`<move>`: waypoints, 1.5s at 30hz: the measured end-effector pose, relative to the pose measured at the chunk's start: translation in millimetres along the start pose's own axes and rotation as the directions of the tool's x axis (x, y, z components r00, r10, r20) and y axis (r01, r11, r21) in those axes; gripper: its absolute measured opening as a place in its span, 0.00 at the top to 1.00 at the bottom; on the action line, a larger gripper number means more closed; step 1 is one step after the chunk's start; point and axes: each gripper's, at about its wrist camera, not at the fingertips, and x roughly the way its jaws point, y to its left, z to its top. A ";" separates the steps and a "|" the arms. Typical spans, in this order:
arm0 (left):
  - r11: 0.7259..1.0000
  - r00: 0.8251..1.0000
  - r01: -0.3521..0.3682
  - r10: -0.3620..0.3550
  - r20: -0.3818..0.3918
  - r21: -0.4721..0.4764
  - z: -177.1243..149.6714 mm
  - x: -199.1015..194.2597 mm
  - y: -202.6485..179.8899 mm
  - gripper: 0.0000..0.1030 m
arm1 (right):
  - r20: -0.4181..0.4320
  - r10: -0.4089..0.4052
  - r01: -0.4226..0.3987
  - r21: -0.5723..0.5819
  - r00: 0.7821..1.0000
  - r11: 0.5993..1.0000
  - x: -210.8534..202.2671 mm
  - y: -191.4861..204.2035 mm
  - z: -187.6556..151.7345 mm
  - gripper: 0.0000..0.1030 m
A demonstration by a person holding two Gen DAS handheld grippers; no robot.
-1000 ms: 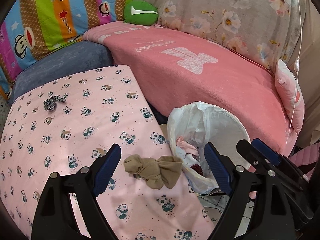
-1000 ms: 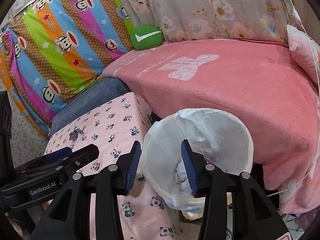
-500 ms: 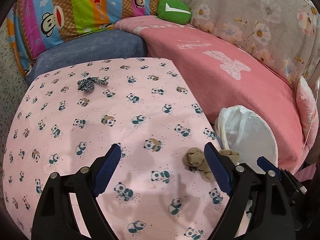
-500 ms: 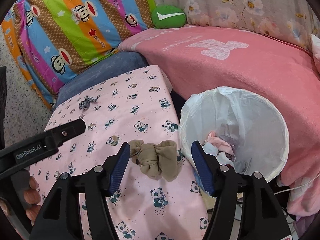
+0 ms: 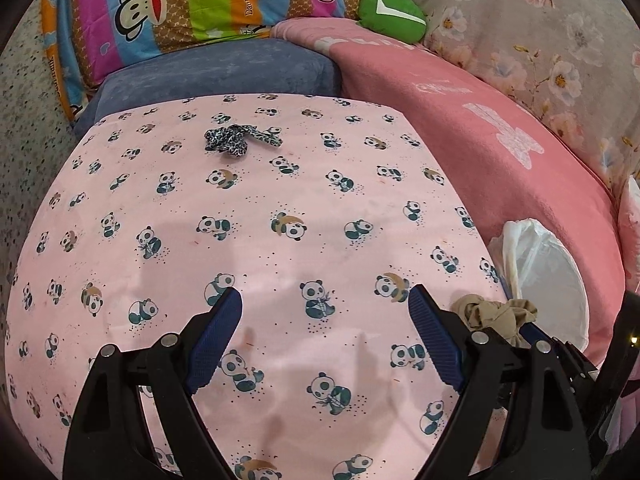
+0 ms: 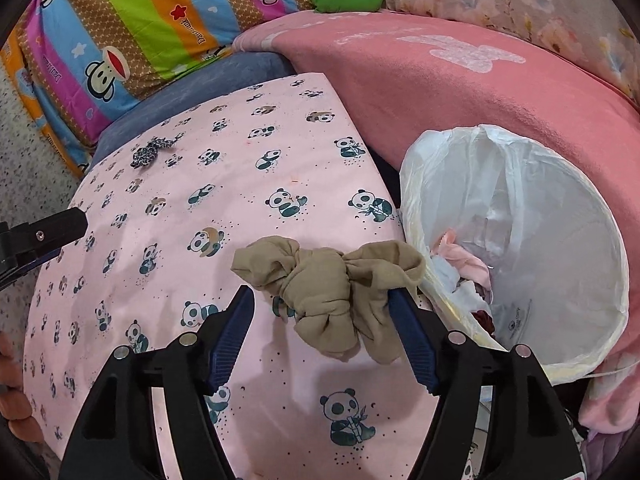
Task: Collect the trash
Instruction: 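Grasp the khaki cloth with the right gripper while the left grasps the leopard-print ribbon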
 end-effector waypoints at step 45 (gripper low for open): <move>0.987 0.993 -0.115 0.116 -0.005 -0.109 105.3 99.3 100.6 0.21 | 0.023 0.162 -0.156 -0.177 0.986 0.972 73.1 137.9 111.9 0.74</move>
